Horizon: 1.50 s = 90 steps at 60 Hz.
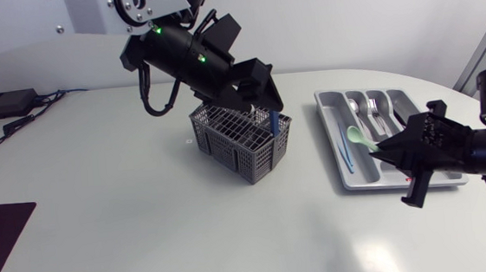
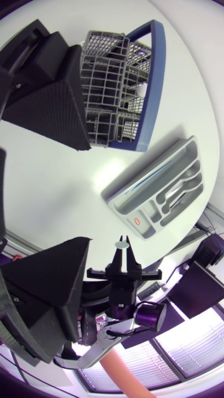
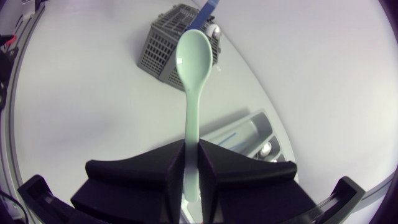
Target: Unload the cutlery basket into the drawer organizer.
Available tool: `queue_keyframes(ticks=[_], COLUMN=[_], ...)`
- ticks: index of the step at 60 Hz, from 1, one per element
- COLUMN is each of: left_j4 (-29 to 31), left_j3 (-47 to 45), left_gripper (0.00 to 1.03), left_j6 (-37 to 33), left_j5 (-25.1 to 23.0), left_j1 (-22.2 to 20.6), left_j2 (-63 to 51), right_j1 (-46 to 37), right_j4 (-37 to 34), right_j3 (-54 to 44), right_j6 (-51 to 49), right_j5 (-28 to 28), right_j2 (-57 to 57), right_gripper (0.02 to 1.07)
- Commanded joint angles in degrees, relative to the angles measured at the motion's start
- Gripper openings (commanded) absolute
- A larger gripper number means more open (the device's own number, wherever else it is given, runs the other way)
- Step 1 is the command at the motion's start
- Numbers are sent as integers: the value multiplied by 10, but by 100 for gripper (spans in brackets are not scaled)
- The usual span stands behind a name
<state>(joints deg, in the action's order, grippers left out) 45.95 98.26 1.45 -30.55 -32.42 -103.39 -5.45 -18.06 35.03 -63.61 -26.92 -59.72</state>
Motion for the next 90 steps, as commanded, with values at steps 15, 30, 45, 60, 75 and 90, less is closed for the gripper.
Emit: queue_keyframes(ticks=[15, 30, 45, 60, 75, 90], left_j4=[-25, -25, -25, -25, -24, -21], left_j3=[-5, -13, -13, -17, -32, -61], left_gripper=[99, 99, 99, 99, 99, 99], left_j6=[8, 3, 2, 1, 0, -7], left_j5=[41, 42, 43, 45, 49, 54], left_j1=[-5, -1, -2, -1, 4, 22], left_j2=[-11, -15, -18, -20, -9, 28], right_j1=[-167, -240, -256, -220, -195, -197], right_j4=[13, 33, 37, 15, -7, 8], right_j3=[14, 80, 154, 172, 184, 178], right_j6=[-249, -331, -375, -404, -412, -390], right_j5=[-37, -33, 18, 96, 153, 164], right_j2=[-154, -288, -389, -399, -407, -376], right_gripper=[8, 8, 8, 8, 51, 93])
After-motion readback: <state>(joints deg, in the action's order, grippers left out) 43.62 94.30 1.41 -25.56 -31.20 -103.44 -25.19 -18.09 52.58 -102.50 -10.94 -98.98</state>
